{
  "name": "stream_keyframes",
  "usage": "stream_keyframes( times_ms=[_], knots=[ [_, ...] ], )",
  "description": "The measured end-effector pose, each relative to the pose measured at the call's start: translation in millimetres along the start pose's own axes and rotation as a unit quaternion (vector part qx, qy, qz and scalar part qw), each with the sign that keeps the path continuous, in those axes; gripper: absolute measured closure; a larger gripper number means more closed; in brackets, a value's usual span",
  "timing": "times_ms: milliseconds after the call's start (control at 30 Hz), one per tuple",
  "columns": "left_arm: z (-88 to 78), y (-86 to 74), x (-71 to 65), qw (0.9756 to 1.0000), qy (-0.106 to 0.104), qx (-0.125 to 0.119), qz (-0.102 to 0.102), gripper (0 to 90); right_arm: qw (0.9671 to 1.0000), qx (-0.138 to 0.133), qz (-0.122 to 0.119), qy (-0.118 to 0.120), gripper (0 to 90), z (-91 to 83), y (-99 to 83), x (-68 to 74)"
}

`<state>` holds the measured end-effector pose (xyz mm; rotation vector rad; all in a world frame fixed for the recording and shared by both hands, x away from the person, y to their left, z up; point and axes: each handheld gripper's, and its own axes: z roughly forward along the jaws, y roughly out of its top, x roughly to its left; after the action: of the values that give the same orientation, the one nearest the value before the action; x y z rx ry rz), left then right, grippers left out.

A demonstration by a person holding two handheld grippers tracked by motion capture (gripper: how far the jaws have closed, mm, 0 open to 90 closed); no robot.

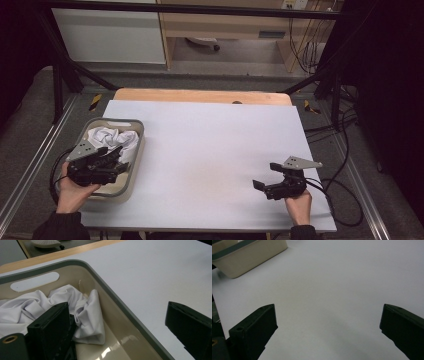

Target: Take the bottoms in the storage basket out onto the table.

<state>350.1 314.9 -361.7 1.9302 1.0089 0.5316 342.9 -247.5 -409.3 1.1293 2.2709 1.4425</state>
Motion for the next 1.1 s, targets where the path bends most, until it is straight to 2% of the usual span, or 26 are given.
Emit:
stream_keyframes(
  times_ms=[367, 700, 1100],
  knots=[
    [-2.9, 8.1, 7.6, 1.0000, 0.008, 0.004, 0.004, 5.7, 1.0000, 0.001, 0.002, -0.002, 1.7, 0.3, 0.1, -0.1],
    [-3.3, 14.4, 20.4, 0.9997, 0.022, 0.003, -0.004, 5.9, 1.0000, 0.004, 0.002, -0.002, 1.7, 1.4, -0.2, 0.1],
    [5.5, 24.3, 39.8, 0.9982, 0.049, 0.035, 0.001, 6.1, 1.0000, 0.005, 0.002, -0.002, 1.7, 1.4, -0.2, 0.0]
  ],
)
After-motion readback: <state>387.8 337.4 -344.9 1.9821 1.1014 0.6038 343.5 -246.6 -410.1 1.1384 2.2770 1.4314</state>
